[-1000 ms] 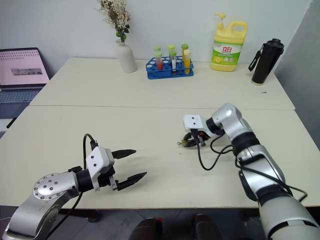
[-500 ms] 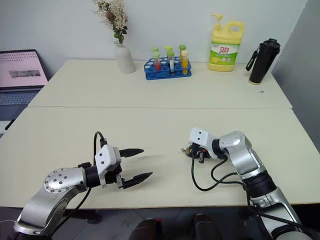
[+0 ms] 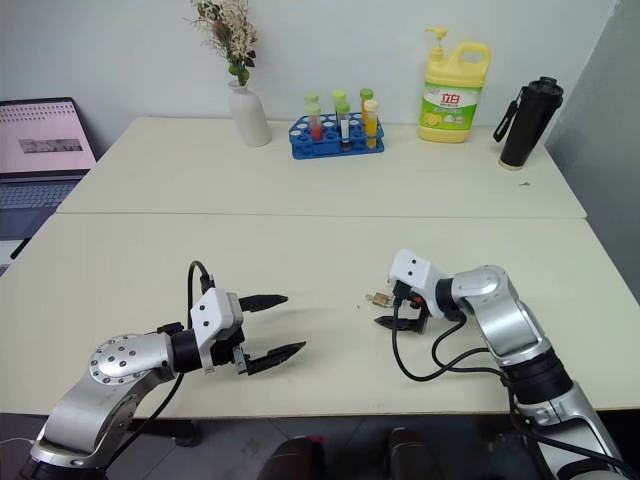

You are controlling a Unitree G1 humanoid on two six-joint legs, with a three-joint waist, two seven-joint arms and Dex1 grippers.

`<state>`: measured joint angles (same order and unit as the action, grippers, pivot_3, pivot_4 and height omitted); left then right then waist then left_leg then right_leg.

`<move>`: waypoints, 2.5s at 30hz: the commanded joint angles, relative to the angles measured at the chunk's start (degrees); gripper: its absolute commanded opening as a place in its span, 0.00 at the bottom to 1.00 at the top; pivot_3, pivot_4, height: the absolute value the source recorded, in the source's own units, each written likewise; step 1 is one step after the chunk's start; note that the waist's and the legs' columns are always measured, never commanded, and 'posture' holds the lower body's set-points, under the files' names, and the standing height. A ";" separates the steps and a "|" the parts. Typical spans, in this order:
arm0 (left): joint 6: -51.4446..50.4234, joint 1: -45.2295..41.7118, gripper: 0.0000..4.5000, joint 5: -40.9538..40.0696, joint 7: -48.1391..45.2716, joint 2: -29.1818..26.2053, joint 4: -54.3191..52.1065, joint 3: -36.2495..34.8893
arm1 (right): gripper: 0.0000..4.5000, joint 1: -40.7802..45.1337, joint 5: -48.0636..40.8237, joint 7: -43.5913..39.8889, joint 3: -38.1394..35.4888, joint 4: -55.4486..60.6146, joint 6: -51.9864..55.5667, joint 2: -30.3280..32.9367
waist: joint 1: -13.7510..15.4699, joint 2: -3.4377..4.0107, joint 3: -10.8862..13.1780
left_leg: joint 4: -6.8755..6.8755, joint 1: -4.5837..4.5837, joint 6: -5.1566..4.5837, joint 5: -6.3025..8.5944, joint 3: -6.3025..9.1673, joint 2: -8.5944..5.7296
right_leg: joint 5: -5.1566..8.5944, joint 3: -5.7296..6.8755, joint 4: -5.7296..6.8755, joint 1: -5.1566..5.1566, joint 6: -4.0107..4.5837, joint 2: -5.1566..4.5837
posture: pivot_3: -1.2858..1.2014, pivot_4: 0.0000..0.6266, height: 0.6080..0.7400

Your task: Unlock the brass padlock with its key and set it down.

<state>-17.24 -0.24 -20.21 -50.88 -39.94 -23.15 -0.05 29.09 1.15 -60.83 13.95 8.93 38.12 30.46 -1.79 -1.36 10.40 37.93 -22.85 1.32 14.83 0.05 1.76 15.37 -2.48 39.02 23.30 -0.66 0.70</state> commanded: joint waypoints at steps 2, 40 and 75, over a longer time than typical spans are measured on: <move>0.08 -1.66 1.00 -1.01 -0.40 0.66 -0.35 0.20 | 0.99 -2.89 -2.65 4.29 -2.66 2.51 -1.25 -1.03 | 0.00 0.00 0.00 | 0.00 0.00 0.00 0.00 0.00 0.00 | 0.01 0.00 0.00 0.00 -0.01 0.00 | 0.52 0.24 1.00; 1.22 -3.76 1.00 -0.76 -3.93 0.37 1.83 1.37 | 0.46 -2.39 -3.43 5.91 1.60 -18.59 -24.21 -4.17 | -0.03 -0.01 -0.01 | 0.01 0.05 0.00 0.00 -0.07 0.02 | -0.03 -0.03 0.02 -0.02 0.03 0.10 | 0.52 0.24 1.00; -21.35 -32.28 1.00 -17.05 -9.58 3.63 12.32 1.11 | 0.21 -4.11 28.02 31.75 -2.36 0.18 -65.27 10.73 | -0.04 -0.04 0.01 | 0.06 -0.03 0.02 -0.01 -0.10 -0.07 | 0.01 -0.03 0.03 0.02 -0.07 0.17 | 0.52 0.24 1.00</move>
<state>-38.19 -30.71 -36.22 -60.68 -37.05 -10.69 1.07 25.09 27.61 -32.38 13.10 8.51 -24.76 41.28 -1.83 -1.40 10.41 37.99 -22.87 1.34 14.82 -0.06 1.70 15.38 -2.52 39.06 23.31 -0.72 0.88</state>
